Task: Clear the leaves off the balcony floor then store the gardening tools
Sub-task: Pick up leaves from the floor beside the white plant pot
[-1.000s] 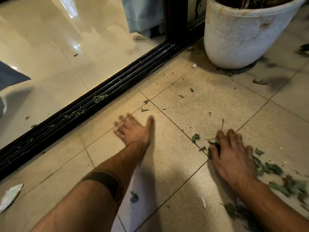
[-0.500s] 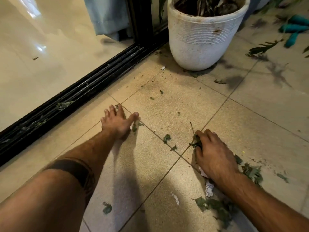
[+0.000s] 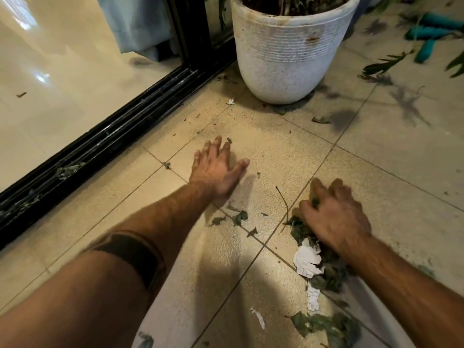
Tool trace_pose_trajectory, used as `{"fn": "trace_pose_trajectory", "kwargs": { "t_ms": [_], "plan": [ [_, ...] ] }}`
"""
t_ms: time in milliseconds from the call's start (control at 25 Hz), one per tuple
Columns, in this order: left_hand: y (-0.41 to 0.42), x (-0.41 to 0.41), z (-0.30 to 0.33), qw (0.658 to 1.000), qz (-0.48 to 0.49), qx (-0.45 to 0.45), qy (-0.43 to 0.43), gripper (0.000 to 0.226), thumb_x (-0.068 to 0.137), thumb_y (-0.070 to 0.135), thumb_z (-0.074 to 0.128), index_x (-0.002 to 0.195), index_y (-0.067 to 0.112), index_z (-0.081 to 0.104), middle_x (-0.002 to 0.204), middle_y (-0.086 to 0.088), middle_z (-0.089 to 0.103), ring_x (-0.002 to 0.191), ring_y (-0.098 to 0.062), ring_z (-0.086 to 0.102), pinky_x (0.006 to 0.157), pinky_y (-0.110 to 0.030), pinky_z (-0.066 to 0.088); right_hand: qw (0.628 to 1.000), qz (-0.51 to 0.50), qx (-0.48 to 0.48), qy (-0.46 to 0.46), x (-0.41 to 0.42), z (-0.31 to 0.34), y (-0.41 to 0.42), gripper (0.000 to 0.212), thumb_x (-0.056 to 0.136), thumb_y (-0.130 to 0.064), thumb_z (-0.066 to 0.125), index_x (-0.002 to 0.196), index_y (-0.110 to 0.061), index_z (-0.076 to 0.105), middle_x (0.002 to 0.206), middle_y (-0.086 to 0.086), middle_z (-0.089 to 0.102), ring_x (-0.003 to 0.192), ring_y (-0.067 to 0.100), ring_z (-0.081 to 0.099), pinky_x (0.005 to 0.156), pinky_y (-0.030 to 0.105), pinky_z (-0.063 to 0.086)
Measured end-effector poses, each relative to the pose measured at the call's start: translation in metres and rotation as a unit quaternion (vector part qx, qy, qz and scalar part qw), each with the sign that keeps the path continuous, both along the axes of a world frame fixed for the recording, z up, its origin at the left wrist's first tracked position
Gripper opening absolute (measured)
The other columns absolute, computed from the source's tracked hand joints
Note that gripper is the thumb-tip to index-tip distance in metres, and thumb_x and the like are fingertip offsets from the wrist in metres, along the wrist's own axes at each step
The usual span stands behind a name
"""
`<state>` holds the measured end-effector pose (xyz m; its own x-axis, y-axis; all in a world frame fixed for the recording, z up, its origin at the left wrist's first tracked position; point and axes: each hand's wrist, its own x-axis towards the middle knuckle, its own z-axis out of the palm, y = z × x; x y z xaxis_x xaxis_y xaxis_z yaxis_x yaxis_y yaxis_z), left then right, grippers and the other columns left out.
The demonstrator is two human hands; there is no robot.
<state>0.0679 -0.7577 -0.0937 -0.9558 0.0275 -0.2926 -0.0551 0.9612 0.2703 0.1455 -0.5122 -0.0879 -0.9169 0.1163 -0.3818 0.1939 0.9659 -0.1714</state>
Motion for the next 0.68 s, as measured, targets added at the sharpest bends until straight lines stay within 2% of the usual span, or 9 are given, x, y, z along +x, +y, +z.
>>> {"fn": "trace_pose_trajectory", "kwargs": {
  "t_ms": [120,200,320,440,520,600,680],
  "plan": [
    [-0.010,-0.035,-0.010,0.999,0.014,0.002,-0.044,0.084,0.097,0.074,0.017,0.161,0.023,-0.001,0.167,-0.005,-0.020,0.155,-0.028,-0.010,0.122,-0.048,-0.004,1.000,0.012,0.011,0.017,0.002,0.002,0.002,0.086,0.086,-0.075,0.011,0.160,-0.033,0.017,0.165,0.014,0.021,0.148,0.035,0.029,0.111,0.055,0.043],
    [-0.007,-0.054,-0.013,0.998,0.009,0.030,-0.057,0.082,0.097,0.074,0.018,0.161,0.026,0.000,0.167,-0.001,-0.020,0.155,-0.026,-0.009,0.122,-0.049,-0.002,1.000,0.019,0.019,0.012,0.002,0.000,0.001,0.094,0.080,-0.079,0.005,0.161,-0.032,0.014,0.167,0.014,0.015,0.151,0.035,0.024,0.116,0.054,0.036],
    [-0.003,-0.066,-0.014,0.998,-0.014,0.015,-0.055,0.079,0.097,0.073,0.014,0.161,0.029,0.004,0.169,0.001,-0.011,0.155,-0.025,-0.007,0.122,-0.051,-0.002,1.000,0.013,0.021,-0.003,-0.004,-0.002,-0.003,0.101,0.076,-0.082,-0.001,0.163,-0.031,0.009,0.169,0.016,0.007,0.154,0.037,0.016,0.120,0.056,0.029],
    [0.010,-0.032,-0.018,0.999,-0.043,0.019,0.004,0.076,0.100,0.068,0.008,0.161,0.023,0.005,0.169,-0.002,-0.004,0.155,-0.023,-0.004,0.123,-0.044,-0.001,0.997,0.026,0.057,-0.036,-0.003,-0.003,-0.005,0.089,0.091,-0.075,0.013,0.163,-0.025,-0.001,0.169,0.022,-0.003,0.156,0.041,0.006,0.124,0.058,0.018],
    [0.027,0.011,-0.019,0.999,-0.020,0.033,0.037,0.075,0.101,0.065,0.005,0.161,0.020,0.001,0.169,-0.001,-0.006,0.155,-0.020,-0.007,0.122,-0.038,-0.004,0.997,0.017,0.067,-0.037,-0.003,-0.005,-0.011,0.087,0.095,-0.073,0.018,0.163,-0.023,-0.003,0.168,0.025,-0.006,0.156,0.044,0.002,0.124,0.060,0.015],
    [0.048,0.050,-0.016,0.998,-0.003,0.054,0.022,0.076,0.100,0.066,0.005,0.162,0.021,0.002,0.170,0.000,-0.006,0.155,-0.017,-0.009,0.124,-0.036,-0.005,0.996,0.008,0.061,-0.058,-0.006,-0.006,-0.013,0.089,0.094,-0.075,0.018,0.163,-0.024,-0.005,0.168,0.025,-0.011,0.156,0.044,-0.003,0.124,0.061,0.012],
    [0.069,0.084,-0.013,0.997,-0.040,0.071,-0.001,0.076,0.099,0.067,0.007,0.162,0.024,0.009,0.170,0.004,-0.001,0.155,-0.014,-0.007,0.124,-0.034,-0.003,0.995,-0.009,0.039,-0.090,-0.011,-0.002,-0.012,0.088,0.095,-0.074,0.021,0.163,-0.026,-0.007,0.168,0.022,-0.016,0.156,0.042,-0.007,0.125,0.061,0.009]
  ]
}}
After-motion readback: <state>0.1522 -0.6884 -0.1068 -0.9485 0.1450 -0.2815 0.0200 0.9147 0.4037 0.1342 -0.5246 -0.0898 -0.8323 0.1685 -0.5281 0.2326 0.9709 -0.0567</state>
